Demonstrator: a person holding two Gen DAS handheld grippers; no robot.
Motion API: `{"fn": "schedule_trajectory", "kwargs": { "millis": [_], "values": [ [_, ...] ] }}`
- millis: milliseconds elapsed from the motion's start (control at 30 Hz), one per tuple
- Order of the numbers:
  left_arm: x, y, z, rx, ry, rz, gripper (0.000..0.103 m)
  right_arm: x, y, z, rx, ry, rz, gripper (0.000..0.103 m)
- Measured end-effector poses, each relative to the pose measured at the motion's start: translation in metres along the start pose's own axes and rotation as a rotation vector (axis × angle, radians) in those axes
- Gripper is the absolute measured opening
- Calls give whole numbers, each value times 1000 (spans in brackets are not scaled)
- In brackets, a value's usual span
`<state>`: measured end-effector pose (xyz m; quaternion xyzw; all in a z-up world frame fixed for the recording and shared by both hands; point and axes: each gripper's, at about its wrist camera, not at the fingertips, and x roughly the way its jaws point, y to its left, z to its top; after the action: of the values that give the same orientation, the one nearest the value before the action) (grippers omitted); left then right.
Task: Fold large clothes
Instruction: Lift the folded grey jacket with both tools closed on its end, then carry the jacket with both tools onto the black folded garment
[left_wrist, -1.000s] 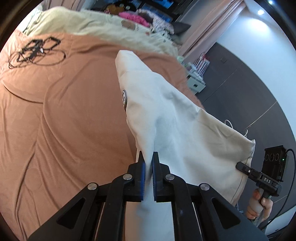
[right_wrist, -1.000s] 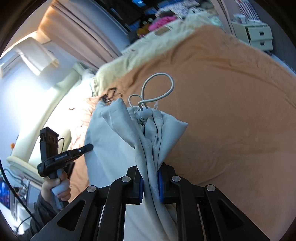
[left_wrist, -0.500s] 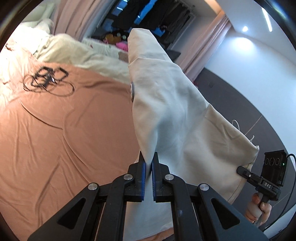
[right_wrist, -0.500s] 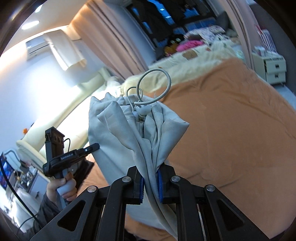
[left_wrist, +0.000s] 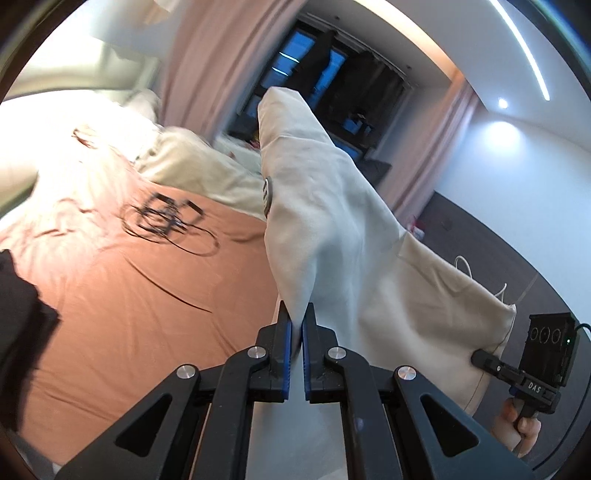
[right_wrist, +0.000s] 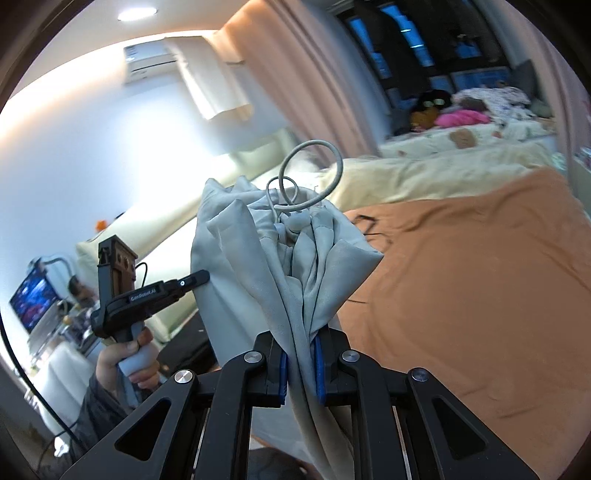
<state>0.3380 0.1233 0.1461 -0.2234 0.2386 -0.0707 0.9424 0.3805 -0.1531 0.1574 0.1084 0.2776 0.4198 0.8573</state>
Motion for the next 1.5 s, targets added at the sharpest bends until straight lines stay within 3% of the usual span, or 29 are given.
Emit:
{"fn": "schedule_trajectory", "kwargs": {
  "millis": [233,567,900,1267,1500],
  "values": [
    [-61,51,13,-42,-81,78,6,55,50,13,-60,31,100,12],
    [-130,137,23,-94,-140,187,6,123,131,3,-116,93,213,12],
    [-201,226,39,-128,-203,299,5,205,222,-13,-161,170,335,12],
    [-289,309,49,-157,-271,471,5,290,333,-40,-212,258,490,12],
    [-314,354,56,-164,-274,571,5,341,385,-65,-205,317,590,12]
  ]
}}
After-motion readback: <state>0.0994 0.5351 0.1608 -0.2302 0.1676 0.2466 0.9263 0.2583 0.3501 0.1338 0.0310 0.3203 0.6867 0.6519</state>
